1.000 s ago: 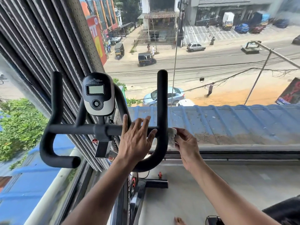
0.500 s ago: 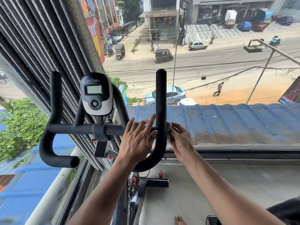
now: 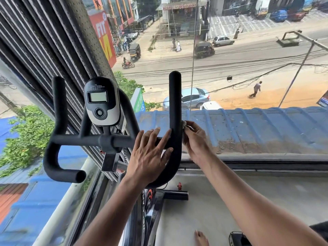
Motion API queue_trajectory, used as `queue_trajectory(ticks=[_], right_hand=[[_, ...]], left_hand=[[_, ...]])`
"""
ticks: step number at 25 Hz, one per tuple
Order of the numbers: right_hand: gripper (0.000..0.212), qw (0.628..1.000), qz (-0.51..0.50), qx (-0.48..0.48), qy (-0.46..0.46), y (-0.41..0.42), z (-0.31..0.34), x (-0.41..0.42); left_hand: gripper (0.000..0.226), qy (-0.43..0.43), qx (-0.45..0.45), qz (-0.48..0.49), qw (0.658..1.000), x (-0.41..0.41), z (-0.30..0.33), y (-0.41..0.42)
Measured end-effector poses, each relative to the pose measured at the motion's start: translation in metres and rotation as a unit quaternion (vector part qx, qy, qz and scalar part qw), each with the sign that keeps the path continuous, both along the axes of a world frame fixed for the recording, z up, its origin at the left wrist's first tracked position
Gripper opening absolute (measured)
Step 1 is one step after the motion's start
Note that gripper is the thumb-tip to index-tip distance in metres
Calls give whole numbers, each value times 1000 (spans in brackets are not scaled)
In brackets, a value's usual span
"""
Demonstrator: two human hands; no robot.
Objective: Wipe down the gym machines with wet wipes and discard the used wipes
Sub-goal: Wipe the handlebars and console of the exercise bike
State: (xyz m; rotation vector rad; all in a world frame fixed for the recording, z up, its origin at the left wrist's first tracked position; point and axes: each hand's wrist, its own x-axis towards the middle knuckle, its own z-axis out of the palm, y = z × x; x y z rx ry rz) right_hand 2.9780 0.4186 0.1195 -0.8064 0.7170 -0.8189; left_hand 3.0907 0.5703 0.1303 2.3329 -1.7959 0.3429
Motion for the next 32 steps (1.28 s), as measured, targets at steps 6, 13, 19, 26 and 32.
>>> queue_trajectory(ticks=[6, 13, 19, 26, 32], right_hand=[[15, 998, 45, 21, -29, 8, -19, -19], [41, 972, 195, 83, -103, -17, -10, 7], [42, 954, 265, 38, -132, -62, 16, 32], [32, 940, 288, 51, -175, -55, -6, 21], [32, 936, 261, -11, -236, -90, 19, 48]], left_hand=[[65, 13, 11, 16, 1000, -3, -3, 3], [63, 30, 13, 29, 999, -12, 3, 2], [63, 34, 3, 31, 999, -12, 2, 1], [69, 50, 3, 61, 997, -12, 5, -12], [67, 45, -17, 112, 993, -22, 5, -30]])
